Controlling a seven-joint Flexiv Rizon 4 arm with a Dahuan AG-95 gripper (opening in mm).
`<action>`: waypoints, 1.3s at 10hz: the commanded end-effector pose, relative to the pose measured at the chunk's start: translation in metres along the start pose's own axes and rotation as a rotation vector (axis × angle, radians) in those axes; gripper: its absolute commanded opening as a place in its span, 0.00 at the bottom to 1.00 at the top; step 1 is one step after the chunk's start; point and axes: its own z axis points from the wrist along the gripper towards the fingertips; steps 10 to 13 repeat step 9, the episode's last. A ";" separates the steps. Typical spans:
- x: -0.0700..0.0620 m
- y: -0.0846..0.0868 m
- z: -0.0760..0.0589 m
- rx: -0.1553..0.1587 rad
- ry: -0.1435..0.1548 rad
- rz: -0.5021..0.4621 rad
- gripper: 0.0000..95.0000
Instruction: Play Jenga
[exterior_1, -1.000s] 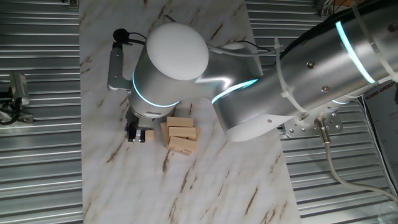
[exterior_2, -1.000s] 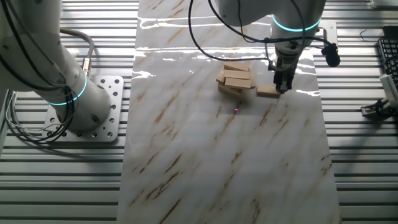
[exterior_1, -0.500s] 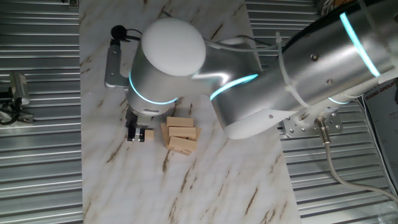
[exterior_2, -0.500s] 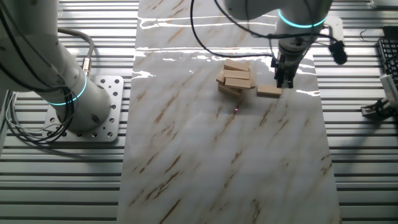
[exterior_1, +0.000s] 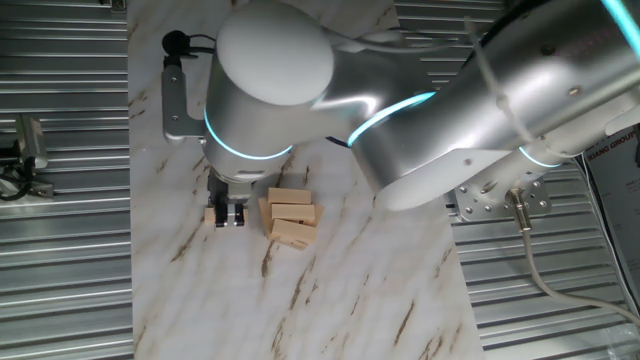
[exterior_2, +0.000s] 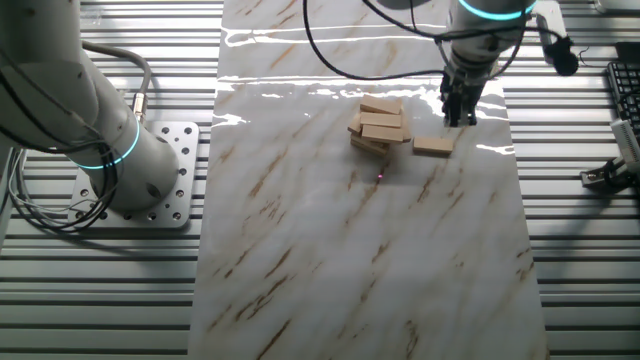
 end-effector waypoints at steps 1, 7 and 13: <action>-0.002 0.001 0.002 -0.001 0.003 -0.028 0.00; -0.003 0.001 0.003 -0.004 0.035 -0.088 0.00; -0.003 0.001 0.003 -0.008 0.039 -0.091 0.00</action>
